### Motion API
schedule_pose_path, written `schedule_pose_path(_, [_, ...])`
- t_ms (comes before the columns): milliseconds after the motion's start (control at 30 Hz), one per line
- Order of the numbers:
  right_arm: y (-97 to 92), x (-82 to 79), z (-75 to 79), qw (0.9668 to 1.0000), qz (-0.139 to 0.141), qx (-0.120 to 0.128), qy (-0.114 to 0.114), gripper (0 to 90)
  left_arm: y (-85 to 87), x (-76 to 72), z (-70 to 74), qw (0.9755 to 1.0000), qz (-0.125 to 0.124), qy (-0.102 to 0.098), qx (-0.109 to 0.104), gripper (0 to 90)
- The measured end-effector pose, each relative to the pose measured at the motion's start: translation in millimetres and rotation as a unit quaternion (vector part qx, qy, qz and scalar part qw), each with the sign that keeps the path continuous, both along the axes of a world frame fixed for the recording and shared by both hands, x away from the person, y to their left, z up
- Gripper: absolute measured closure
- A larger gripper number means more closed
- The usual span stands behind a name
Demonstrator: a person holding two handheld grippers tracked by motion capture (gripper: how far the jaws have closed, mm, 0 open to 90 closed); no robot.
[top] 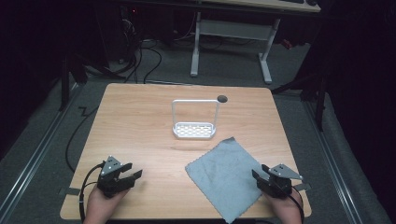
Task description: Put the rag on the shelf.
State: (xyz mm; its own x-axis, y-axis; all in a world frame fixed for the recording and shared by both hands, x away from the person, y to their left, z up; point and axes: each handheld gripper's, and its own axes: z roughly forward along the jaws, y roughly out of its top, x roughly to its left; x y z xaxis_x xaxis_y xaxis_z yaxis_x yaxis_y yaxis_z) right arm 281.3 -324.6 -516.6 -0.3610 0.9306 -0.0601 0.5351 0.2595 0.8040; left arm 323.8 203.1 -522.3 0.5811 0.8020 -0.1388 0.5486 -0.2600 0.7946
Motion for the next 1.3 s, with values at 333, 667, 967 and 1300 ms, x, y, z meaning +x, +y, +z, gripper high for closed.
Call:
schedule_pose_path(333, [14.3,-31.4,6.6,0.9988,0.048,0.004,0.001,65.5,-9.1,5.7,-0.6,0.9996,-0.004,0.01,-0.024,52.6])
schedule_pose_path(667, [25.3,-38.1,-7.6,0.9919,0.099,-0.021,0.076,90.0,-23.8,6.1,4.1,0.9988,-0.043,0.02,-0.011,79.1])
schedule_pose_path(967, [115.0,-27.7,-10.2,0.9676,0.239,-0.01,0.08,90.0,-47.7,-9.3,5.4,0.9974,-0.07,0.016,-0.013,72.5])
schedule_pose_path(1300, [76.9,11.0,9.4,0.9906,0.131,-0.034,0.023,90.0,-128.1,-1.0,6.1,0.9882,-0.153,0.008,0.002,63.0])
